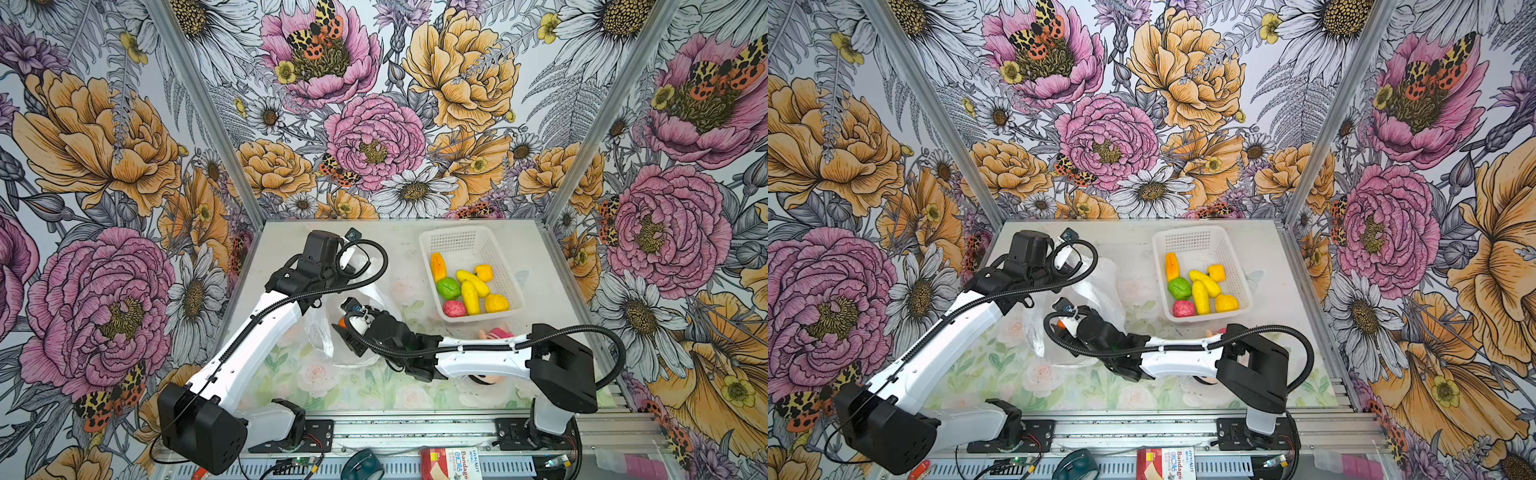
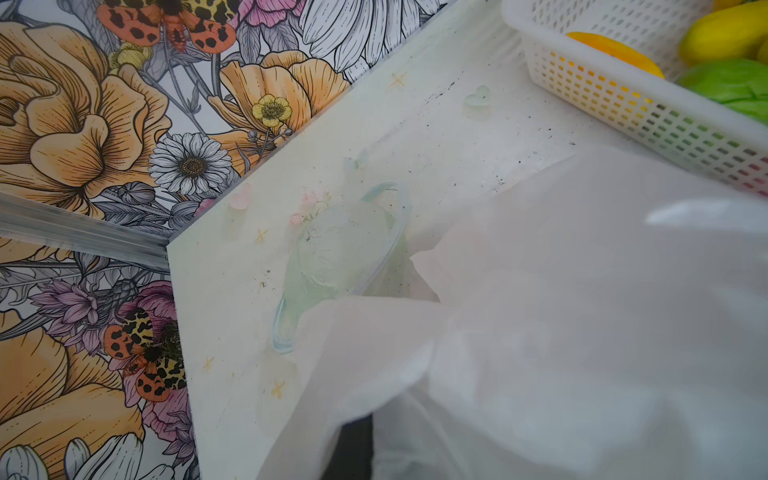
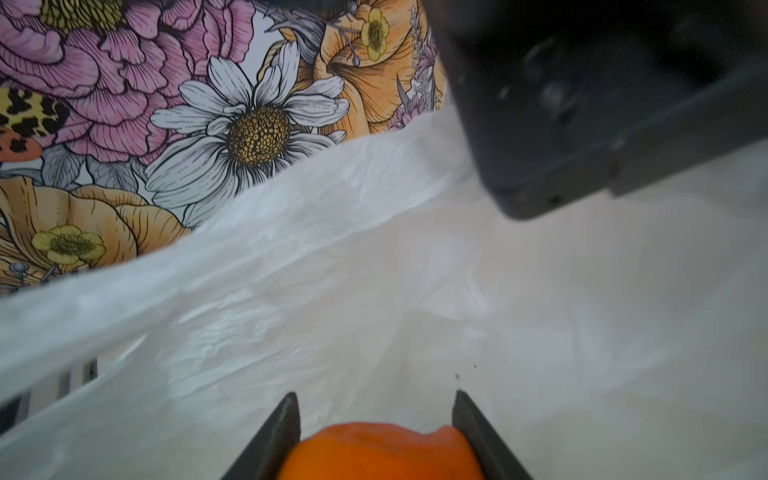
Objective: Untie the knot of the plastic bag and take out the fruit
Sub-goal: 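Lift the orange fruit out of the bag with the right gripper, then carry the orange fruit over the white basket with the right gripper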
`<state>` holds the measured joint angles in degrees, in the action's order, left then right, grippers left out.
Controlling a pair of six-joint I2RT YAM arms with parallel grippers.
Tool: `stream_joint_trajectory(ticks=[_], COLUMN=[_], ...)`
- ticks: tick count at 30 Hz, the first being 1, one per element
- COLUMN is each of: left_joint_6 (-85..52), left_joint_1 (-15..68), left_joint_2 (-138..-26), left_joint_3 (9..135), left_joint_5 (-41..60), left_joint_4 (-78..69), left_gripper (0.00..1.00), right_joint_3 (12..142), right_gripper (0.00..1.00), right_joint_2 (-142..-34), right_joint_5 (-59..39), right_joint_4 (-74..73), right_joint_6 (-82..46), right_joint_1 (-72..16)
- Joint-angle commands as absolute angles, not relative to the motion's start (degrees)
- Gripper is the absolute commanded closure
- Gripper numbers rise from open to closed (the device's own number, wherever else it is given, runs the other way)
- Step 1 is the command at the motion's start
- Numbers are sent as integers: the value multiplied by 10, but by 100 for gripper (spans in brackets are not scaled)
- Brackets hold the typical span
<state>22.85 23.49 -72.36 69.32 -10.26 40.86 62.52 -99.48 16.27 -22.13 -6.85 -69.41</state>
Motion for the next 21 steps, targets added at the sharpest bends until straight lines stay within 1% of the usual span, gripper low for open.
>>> stream_joint_trajectory(ticks=[1,6,9,13,15,18,21], left_joint_6=[227,215,194,173,172,176,178], left_joint_1=[239,219,197,186,188,180,166], left_joint_2=[-734,-761,-793,-828,-850,-887,-914], left_joint_3=[703,726,774,845,882,933,960], left_joint_5=[-108,-100,-105,-105,-109,-113,-116], left_joint_4=[402,400,401,392,391,391,391], left_gripper=[100,100,100,100,100,100,100], right_joint_3=[605,544,485,415,386,347,337], right_gripper=[79,79,79,78,78,78,77], right_joint_2=[-963,-842,-738,-601,-546,-476,-448], right_joint_5=[159,132,152,197,213,215,205], right_joint_4=[-208,-204,-203,-168,-144,-109,-62], right_joint_6=[-98,-116,-127,-135,-143,-171,-191], right_joint_1=[-694,-698,-695,-668,-636,-559,-481])
